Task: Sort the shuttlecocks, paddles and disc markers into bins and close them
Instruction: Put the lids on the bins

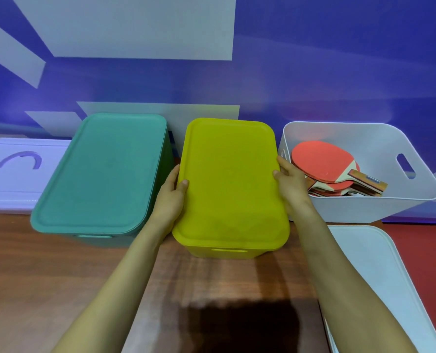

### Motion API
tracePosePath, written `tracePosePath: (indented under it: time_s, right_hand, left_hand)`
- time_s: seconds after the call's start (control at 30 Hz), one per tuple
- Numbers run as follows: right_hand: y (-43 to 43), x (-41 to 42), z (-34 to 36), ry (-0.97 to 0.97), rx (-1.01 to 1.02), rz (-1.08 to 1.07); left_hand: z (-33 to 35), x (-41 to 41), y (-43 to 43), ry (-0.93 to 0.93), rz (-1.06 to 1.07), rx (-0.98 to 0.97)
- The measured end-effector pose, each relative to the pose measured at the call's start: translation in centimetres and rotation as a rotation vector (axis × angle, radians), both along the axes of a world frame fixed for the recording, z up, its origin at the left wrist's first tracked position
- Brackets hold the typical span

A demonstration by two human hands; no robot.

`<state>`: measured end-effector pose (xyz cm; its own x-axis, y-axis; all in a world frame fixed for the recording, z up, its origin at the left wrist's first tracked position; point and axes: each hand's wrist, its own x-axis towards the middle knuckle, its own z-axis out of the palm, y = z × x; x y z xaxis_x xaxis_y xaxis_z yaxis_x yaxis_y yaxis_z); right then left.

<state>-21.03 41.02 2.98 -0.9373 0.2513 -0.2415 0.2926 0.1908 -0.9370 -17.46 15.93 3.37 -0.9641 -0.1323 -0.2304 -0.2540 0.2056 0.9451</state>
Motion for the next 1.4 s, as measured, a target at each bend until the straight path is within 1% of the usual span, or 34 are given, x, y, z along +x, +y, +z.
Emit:
tracePosePath:
  time_s: [0.07,0.13,0.2,0.27,0.3,0.37,0.43,0.5,0.57,0.67,0.73,0.8,0.87,0.97,1.03,1.1,1.17,1.3,1.4]
  right_hand:
    - [-0.3,-0.1,0.0,0.016,0.034,-0.002]
    - [-0.6,0.0,-0.1,0.054,0.149,0.013]
    - [-0.8,0.1,-0.3,0.094,0.326,0.079]
    - [-1.1,-0.2,-0.3,0.129,0.519,0.186]
    - [-1.3,-0.5,-0.3,0.133,0.573,0.221]
    - [-1.4,-1.3,0.0,0.111,0.609,0.233]
    - [-1.4,-1.7,0.1,0.090,0.598,0.234]
    - [-1.4,-1.1,-0.2,0.082,0.622,0.260]
    - [-1.5,0.1,-0.9,0.107,0.653,0.257]
    - [-1.9,1.0,-1.6,0.145,0.716,0.207]
    - [-1.9,0.9,-1.8,0.176,0.811,0.182]
    - [-2.0,0.9,-1.8,0.221,0.969,0.212]
    - [-2.2,0.8,-1.6,0.233,1.036,0.287]
    - [-2.3,-1.1,-0.3,0.243,0.952,0.320]
    - [-2.2,-3.6,0.8,0.242,0.807,0.245]
    - [-2.3,-6.4,1.9,0.181,0.622,0.147]
    - [-2.0,-9.0,2.3,0.084,0.495,0.099]
    - [-1.1,-12.5,1.6,-0.062,0.365,0.048]
    - [-0.8,-13.6,0.4,-0.049,0.279,0.007]
  left_hand:
    - [-0.3,0.2,0.2,0.045,-0.009,-0.085]
    - [-0.4,0.3,0.1,0.060,-0.011,-0.122]
    - [-0.2,0.3,0.0,0.078,-0.052,-0.204]
    - [0.1,-0.4,0.0,0.112,-0.123,-0.356]
    - [0.4,-1.0,0.1,0.129,-0.148,-0.442]
    - [0.9,-2.6,0.6,0.148,-0.190,-0.585]
    - [1.0,-3.6,1.3,0.133,-0.246,-0.704]
    - [0.3,-3.5,2.1,0.104,-0.299,-0.873]
    - [-0.7,-2.5,2.7,0.125,-0.288,-1.033]
    - [-1.2,-1.6,2.9,0.157,-0.257,-1.099]
    - [-1.2,-1.6,3.0,0.166,-0.256,-1.119]
    - [-1.4,-1.7,3.3,0.202,-0.272,-1.178]
    - [-1.4,-1.7,3.4,0.235,-0.303,-1.219]
    - [-0.2,-3.2,3.3,0.271,-0.307,-1.200]
    - [0.9,-5.3,3.5,0.304,-0.312,-1.159]
    - [1.8,-7.9,3.6,0.284,-0.266,-0.977]
    - [2.2,-10.7,3.6,0.199,-0.177,-0.773]
    - [2.0,-15.3,2.9,-0.009,-0.024,-0.499]
    - [1.8,-17.2,2.1,-0.134,0.071,-0.183]
